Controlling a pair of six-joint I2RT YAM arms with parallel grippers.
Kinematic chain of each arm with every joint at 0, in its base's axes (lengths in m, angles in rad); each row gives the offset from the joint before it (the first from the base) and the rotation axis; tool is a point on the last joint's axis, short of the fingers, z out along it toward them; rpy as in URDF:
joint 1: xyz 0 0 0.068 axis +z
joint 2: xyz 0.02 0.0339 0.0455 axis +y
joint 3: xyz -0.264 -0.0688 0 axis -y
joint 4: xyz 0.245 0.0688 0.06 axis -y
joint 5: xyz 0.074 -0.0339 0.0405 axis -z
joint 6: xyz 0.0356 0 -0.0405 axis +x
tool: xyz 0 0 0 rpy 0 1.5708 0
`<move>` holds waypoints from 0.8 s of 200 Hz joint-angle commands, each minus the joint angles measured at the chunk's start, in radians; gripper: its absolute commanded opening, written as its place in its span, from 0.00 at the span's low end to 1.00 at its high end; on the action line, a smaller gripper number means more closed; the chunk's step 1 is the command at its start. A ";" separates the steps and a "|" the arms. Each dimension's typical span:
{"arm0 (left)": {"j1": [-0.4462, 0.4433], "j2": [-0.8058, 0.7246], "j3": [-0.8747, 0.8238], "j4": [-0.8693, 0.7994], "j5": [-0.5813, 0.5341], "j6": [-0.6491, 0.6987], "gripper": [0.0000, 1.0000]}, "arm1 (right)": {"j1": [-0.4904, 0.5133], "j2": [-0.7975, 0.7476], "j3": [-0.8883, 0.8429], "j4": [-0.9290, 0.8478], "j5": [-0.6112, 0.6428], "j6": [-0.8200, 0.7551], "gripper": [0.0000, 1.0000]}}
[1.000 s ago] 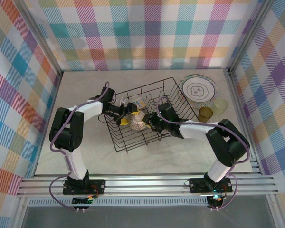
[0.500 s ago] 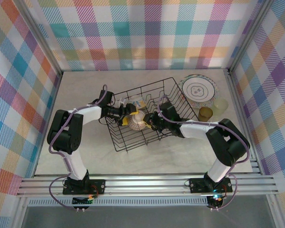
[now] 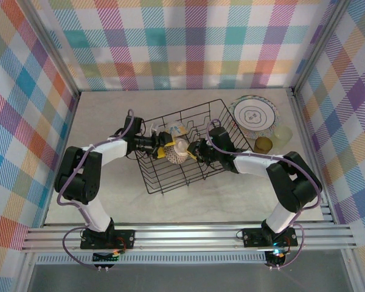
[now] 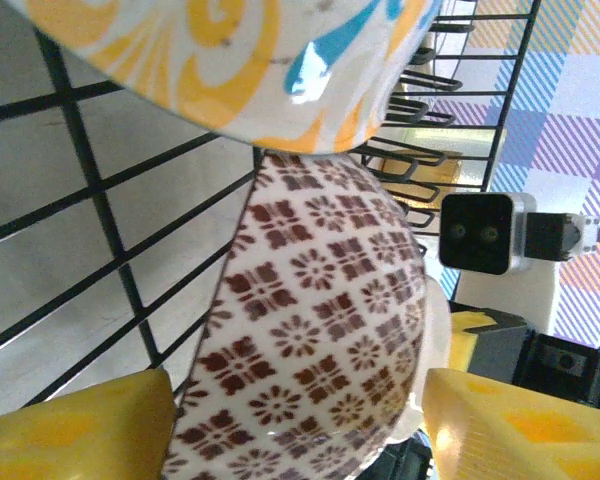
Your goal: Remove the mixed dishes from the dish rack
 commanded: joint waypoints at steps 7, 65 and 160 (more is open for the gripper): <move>-0.004 -0.062 -0.036 0.131 0.059 -0.082 0.61 | -0.006 0.091 -0.048 -0.288 0.084 -0.030 0.14; -0.006 -0.091 -0.133 0.335 0.073 -0.215 0.41 | -0.011 0.085 -0.039 -0.299 0.073 -0.033 0.14; -0.035 -0.062 -0.268 0.669 0.053 -0.414 0.19 | -0.011 0.058 -0.023 -0.347 0.085 -0.041 0.15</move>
